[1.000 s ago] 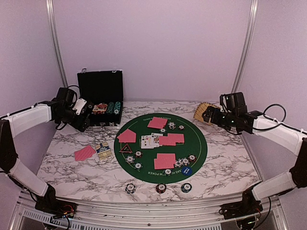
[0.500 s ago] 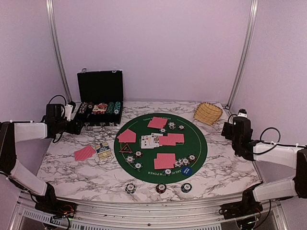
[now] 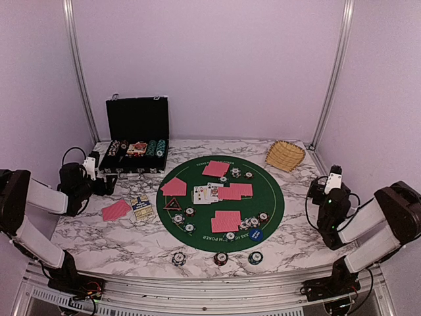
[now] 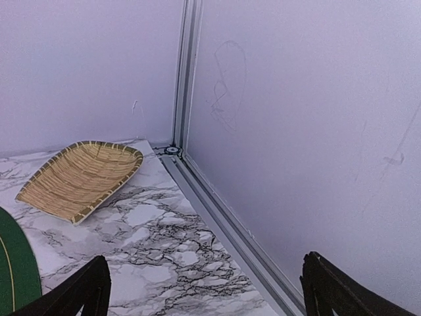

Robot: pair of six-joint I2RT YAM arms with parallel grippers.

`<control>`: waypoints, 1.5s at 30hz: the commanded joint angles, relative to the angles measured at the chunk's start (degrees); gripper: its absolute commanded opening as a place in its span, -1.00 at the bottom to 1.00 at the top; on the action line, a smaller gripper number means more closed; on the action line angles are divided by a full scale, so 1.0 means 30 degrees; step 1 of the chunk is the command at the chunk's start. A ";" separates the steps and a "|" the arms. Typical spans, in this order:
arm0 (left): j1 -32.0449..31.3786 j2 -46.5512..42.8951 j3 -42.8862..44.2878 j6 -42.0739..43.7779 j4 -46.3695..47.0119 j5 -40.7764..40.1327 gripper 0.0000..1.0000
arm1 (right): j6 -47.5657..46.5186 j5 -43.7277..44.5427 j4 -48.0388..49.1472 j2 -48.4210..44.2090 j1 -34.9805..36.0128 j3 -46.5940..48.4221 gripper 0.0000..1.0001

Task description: Distribute texas hold em gaming equipment

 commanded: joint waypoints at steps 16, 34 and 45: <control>0.0101 0.1162 -0.3806 -0.1041 1.0097 -0.1117 0.98 | -0.2007 -0.5194 0.9323 0.4708 -0.1182 -0.0412 0.98; 0.0102 0.1096 -0.3865 -0.1055 1.0181 -0.1136 0.98 | 0.0677 -0.6730 0.2979 0.3534 -0.3599 0.1910 0.98; 0.0101 0.1114 -0.3882 -0.1055 1.0181 -0.1129 0.98 | 0.0677 -0.6729 0.2951 0.3544 -0.3597 0.1951 0.98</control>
